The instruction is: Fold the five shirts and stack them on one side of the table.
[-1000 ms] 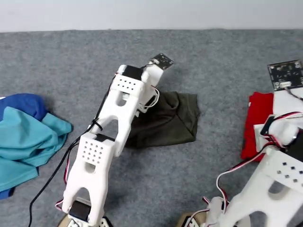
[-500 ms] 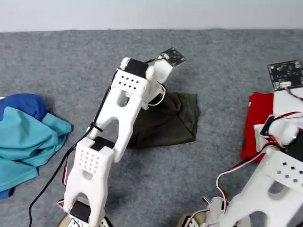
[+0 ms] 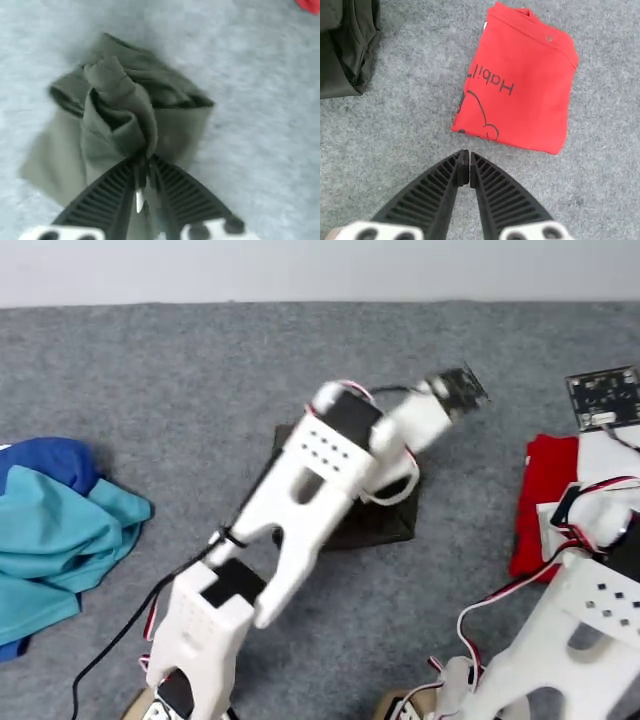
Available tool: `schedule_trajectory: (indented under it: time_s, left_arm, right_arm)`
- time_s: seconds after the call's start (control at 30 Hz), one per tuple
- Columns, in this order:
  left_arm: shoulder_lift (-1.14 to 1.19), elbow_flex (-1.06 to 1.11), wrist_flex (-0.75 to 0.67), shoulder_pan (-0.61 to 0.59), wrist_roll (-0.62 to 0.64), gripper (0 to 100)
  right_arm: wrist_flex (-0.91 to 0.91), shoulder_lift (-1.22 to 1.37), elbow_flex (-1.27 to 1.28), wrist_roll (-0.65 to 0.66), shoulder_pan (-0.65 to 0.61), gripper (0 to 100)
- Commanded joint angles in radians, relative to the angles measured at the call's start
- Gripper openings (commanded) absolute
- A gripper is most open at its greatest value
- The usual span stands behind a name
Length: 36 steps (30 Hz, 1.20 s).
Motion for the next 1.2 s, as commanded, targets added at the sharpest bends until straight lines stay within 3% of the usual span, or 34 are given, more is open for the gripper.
schedule_trajectory:
  time_s: [0.0,0.23,0.47,0.63,0.77,0.97,1.17]
  left_arm:
    - [-0.063,0.09,0.021,0.054,0.002,2]
    - [-0.061,0.321,0.002,0.078,0.0,3]
    - [-0.173,0.332,0.023,0.048,0.094,21]
    - [-0.316,0.334,0.023,0.018,0.127,24]
    - [-0.431,0.332,0.021,-0.109,0.14,21]
    - [-0.574,0.34,0.023,-0.328,0.095,1]
    - [-0.7,0.438,0.023,-0.531,0.028,1]
  right_arm:
    - [0.039,-0.03,-0.003,0.003,0.013,1.1]
    - [0.039,-0.03,-0.003,0.005,0.013,1.2]
    - [0.039,-0.03,-0.005,0.006,0.013,1.2]
    - [0.039,-0.03,-0.005,0.003,0.012,1.3]
    - [0.039,-0.018,-0.005,0.002,0.008,1.4]
    - [0.036,0.05,0.044,-0.02,-0.105,1.5]
    - [-0.133,0.257,0.054,-0.186,-0.3,1.5]
